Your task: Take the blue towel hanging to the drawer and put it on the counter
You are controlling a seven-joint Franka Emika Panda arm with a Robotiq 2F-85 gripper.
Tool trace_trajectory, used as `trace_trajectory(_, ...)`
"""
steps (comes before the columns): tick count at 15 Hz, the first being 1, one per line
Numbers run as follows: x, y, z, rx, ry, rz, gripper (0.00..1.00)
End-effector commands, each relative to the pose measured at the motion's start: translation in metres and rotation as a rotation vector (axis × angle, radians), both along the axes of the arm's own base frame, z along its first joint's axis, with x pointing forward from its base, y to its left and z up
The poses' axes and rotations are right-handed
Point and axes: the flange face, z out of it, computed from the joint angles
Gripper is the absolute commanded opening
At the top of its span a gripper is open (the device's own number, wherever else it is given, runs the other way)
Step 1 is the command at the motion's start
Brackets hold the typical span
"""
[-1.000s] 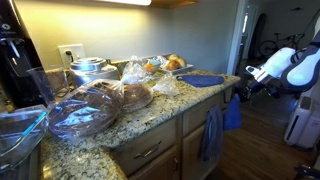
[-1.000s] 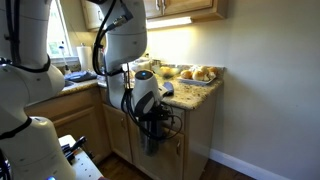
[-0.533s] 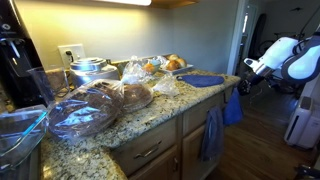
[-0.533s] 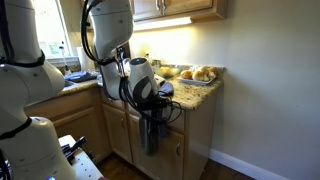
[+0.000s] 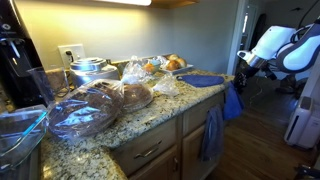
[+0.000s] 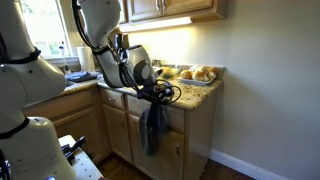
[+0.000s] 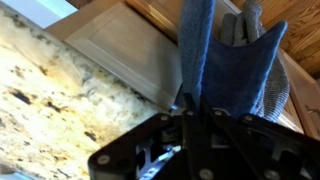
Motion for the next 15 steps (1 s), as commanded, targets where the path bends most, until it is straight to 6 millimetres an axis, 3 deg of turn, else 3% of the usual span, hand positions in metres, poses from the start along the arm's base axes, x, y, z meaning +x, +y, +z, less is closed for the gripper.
trace_trajectory(1,0.021,-0.004,0.029,-0.079,-0.010,-0.042,0.08)
trace_trajectory(7,0.061,0.007,0.083,-0.142,-0.040,-0.081,0.08)
trace_trajectory(12,0.091,0.032,0.143,-0.195,-0.117,-0.062,0.08)
trace_trajectory(15,0.099,0.048,0.176,-0.228,-0.157,-0.044,0.08)
